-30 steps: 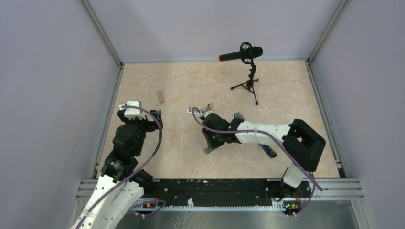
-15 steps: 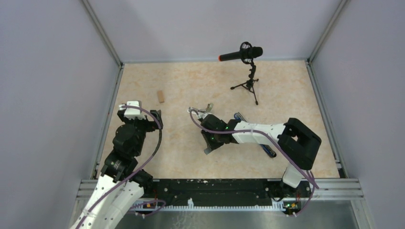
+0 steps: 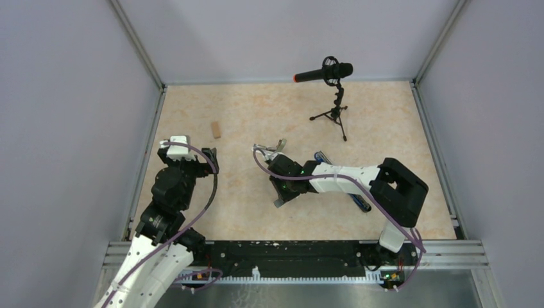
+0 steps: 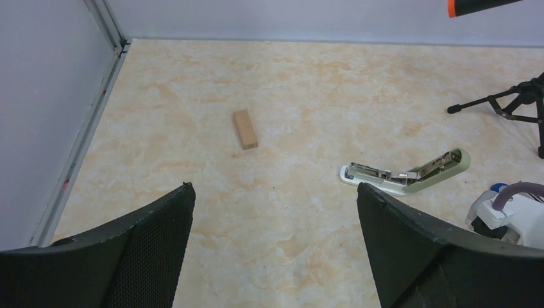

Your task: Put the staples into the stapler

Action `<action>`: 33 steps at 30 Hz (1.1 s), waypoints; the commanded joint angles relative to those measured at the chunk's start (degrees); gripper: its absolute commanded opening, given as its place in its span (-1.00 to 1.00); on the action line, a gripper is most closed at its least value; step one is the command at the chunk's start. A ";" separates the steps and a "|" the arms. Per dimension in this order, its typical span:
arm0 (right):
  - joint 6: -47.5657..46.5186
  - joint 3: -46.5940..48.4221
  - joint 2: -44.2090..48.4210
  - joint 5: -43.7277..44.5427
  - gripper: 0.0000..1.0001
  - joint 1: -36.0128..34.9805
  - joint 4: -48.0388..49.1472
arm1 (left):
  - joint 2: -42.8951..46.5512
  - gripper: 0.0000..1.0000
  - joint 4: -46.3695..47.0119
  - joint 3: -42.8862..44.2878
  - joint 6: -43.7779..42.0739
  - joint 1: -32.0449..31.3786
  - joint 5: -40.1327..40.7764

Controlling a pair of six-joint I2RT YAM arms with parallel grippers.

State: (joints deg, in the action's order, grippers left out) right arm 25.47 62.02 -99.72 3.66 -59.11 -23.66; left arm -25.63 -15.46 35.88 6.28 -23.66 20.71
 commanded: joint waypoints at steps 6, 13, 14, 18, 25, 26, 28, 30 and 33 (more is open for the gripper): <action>-0.86 2.78 -0.99 1.47 -0.55 -1.01 -0.33 | 0.48 0.97 2.71 -0.19 -0.10 -0.07 0.99; -1.10 3.43 -0.99 2.78 -0.59 -1.09 -1.39 | 0.26 0.97 2.81 -0.22 -0.13 -0.07 0.81; -1.08 3.52 -1.00 2.81 -0.59 -1.17 -1.51 | 0.23 0.97 2.82 -0.24 -0.12 -0.05 0.76; -1.13 3.97 -0.91 3.11 -0.61 -1.20 -1.82 | 0.23 0.98 2.88 -0.21 -0.08 -0.08 0.76; -1.13 4.61 -0.91 2.97 -0.63 -1.44 -2.16 | 0.14 0.97 2.86 -0.24 -0.10 -0.07 0.77; -1.13 4.60 -0.96 2.69 -0.63 -1.44 -2.10 | 0.12 0.97 2.87 -0.20 -0.13 -0.07 0.81; -1.14 4.55 -1.12 2.33 -0.63 -1.44 -2.09 | 0.14 0.97 2.82 -0.20 -0.13 -0.07 0.70; -1.21 4.48 -1.34 2.34 -0.63 -1.44 -2.17 | 0.21 0.97 2.81 -0.26 -0.09 -0.07 0.73; -1.21 4.39 -1.86 2.11 -0.62 -1.46 -2.19 | 0.23 0.97 2.81 -0.21 -0.09 -0.07 0.68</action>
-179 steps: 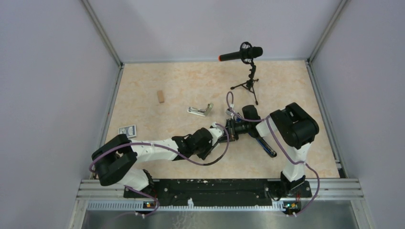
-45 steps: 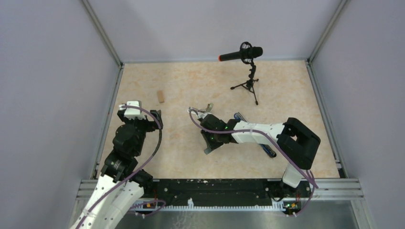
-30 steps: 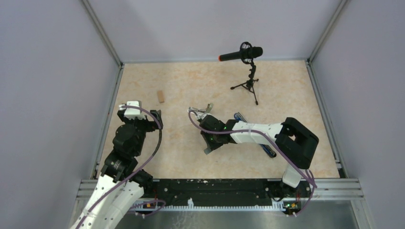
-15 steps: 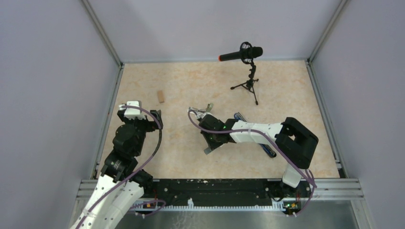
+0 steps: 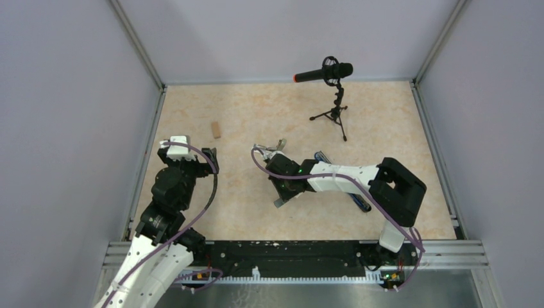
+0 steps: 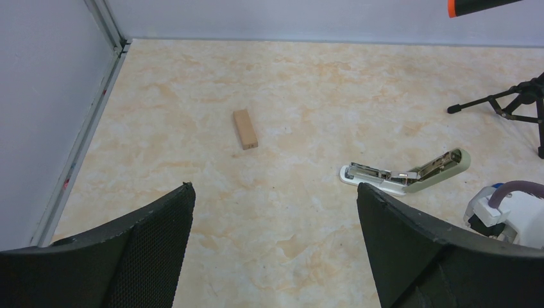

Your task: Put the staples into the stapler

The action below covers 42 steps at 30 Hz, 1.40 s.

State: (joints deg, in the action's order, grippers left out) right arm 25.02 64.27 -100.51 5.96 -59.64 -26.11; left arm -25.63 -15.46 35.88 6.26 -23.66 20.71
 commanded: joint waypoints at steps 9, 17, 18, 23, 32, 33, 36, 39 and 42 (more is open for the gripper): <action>-0.71 2.11 -1.94 -0.88 -0.55 -0.94 0.31 | 0.31 0.97 2.72 -0.20 -0.08 -0.07 0.66; -1.06 1.97 -2.58 -0.54 -0.55 -1.05 -0.29 | 0.45 0.97 2.81 -0.28 -0.19 -0.05 0.82; -1.10 1.98 -2.59 -0.25 -0.55 -1.01 -0.42 | 0.40 0.97 2.81 -0.28 -0.18 -0.07 0.68; -0.93 1.88 -2.45 0.55 -0.58 -1.01 -0.53 | 0.49 0.97 2.79 -0.30 -0.17 -0.07 0.72; -0.93 1.69 -1.85 1.95 -0.59 -1.05 -1.82 | 0.47 0.97 2.73 -0.33 -0.20 -0.07 0.73; -0.89 1.72 -1.74 1.99 -0.59 -1.01 -1.84 | 0.47 0.97 2.78 -0.30 -0.19 -0.07 0.69; -0.85 1.75 -1.70 2.09 -0.59 -1.01 -1.84 | 0.41 0.97 2.73 -0.28 -0.14 -0.11 0.69; -0.77 1.78 -1.79 2.13 -0.59 -1.01 -1.84 | 0.49 0.97 2.74 -0.33 -0.13 -0.03 0.68; -0.76 1.73 -2.05 1.82 -0.59 -1.03 -1.75 | 0.42 0.97 2.86 -0.28 -0.18 -0.07 0.53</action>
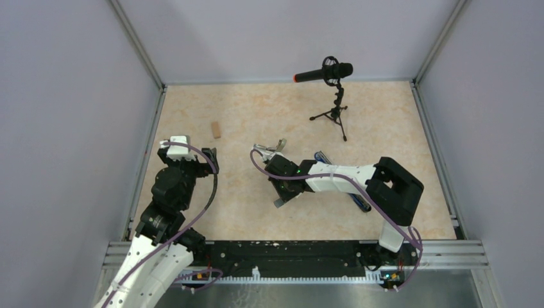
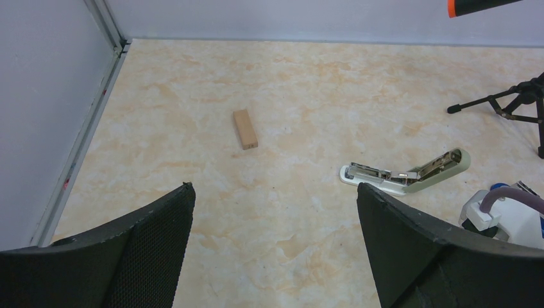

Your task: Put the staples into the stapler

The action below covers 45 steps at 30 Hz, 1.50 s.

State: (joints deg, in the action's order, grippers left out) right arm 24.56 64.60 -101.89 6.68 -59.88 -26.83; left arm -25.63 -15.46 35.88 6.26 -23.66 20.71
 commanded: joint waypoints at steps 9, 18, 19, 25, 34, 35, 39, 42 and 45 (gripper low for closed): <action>-0.38 1.04 -1.49 0.08 -0.56 -0.86 -0.77 | 0.23 0.97 2.99 -0.28 -0.05 -0.12 0.35; -0.68 1.34 -1.78 -0.78 -0.57 -0.86 -0.50 | 0.21 0.97 3.00 -0.28 -0.07 -0.08 0.16; -0.73 1.29 -1.82 -0.72 -0.57 -0.86 -0.50 | 0.22 0.98 2.94 -0.30 -0.08 -0.07 0.13; -0.73 1.34 -1.24 -0.68 -0.64 -0.86 -0.41 | 0.23 0.98 3.04 -0.30 -0.08 -0.07 0.20; -1.00 2.59 -0.15 0.47 -0.68 -0.86 -1.36 | 0.23 0.98 2.95 -0.22 -0.07 -0.07 0.43; -1.00 2.62 0.11 0.80 -0.68 -0.86 -1.52 | 0.27 0.97 2.94 -0.32 -0.08 -0.09 0.45; -0.87 2.37 1.40 1.02 -0.69 -0.86 -1.54 | 0.24 0.97 2.95 -0.28 -0.11 -0.10 0.37; -0.57 2.07 2.01 1.39 -0.69 -0.88 -1.68 | 0.19 0.97 2.97 -0.28 -0.05 -0.07 0.17; -0.35 1.98 2.32 1.66 -0.69 -0.86 -1.76 | 0.14 0.97 2.91 -0.31 -0.08 -0.07 0.18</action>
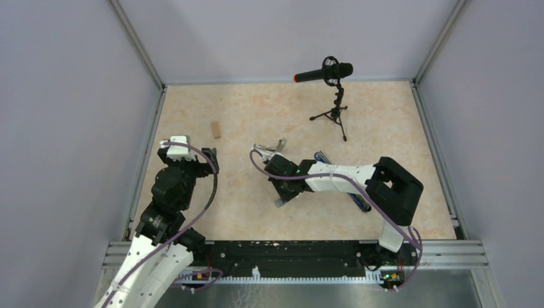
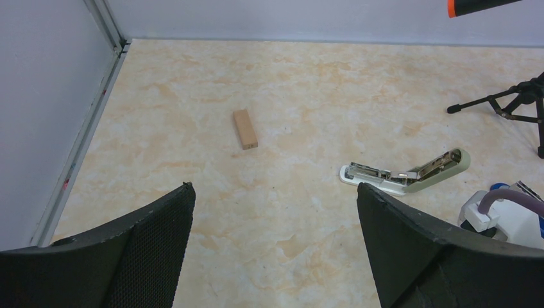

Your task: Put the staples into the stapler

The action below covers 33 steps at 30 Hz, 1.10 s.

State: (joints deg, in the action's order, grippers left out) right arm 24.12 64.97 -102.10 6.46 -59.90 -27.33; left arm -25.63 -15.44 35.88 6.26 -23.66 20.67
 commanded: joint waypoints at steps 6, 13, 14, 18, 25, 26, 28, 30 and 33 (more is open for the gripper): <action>0.39 1.49 3.28 1.58 -0.70 -0.79 -0.80 | 0.22 0.97 2.79 -0.28 -0.07 -0.09 0.13; 0.75 1.44 5.03 1.44 -0.70 -0.83 -0.58 | 0.14 0.97 2.94 -0.29 -0.01 -0.07 -0.01; 0.75 1.41 5.20 1.33 -0.70 -0.83 -0.47 | 0.14 0.97 2.87 -0.28 0.00 -0.07 -0.07; 0.75 1.55 4.75 1.09 -0.69 -0.86 -0.56 | 0.23 0.97 2.78 -0.29 -0.04 -0.07 -0.03; 0.13 -0.62 4.09 0.74 -0.50 -0.86 0.75 | 0.27 0.97 2.76 -0.33 -0.04 -0.07 -0.03; 0.16 -0.76 4.11 0.72 -0.49 -0.88 0.97 | 0.30 0.97 2.74 -0.36 0.00 0.00 -0.02; 0.07 -0.82 3.94 0.74 -0.48 -0.85 1.23 | 0.23 0.98 2.80 -0.30 0.06 -0.07 -0.05; -0.03 -0.71 3.57 0.62 -0.48 -0.87 1.27 | 0.23 0.97 2.78 -0.29 -0.05 -0.07 -0.09; -0.18 -0.66 3.13 0.24 -0.49 -0.83 1.40 | 0.23 0.97 2.72 -0.28 -0.07 -0.07 -0.08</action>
State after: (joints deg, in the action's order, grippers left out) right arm 24.14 64.47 -99.48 6.61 -59.90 -27.42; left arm -25.63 -15.46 35.88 6.26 -23.66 20.64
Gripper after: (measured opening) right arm 0.258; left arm 0.987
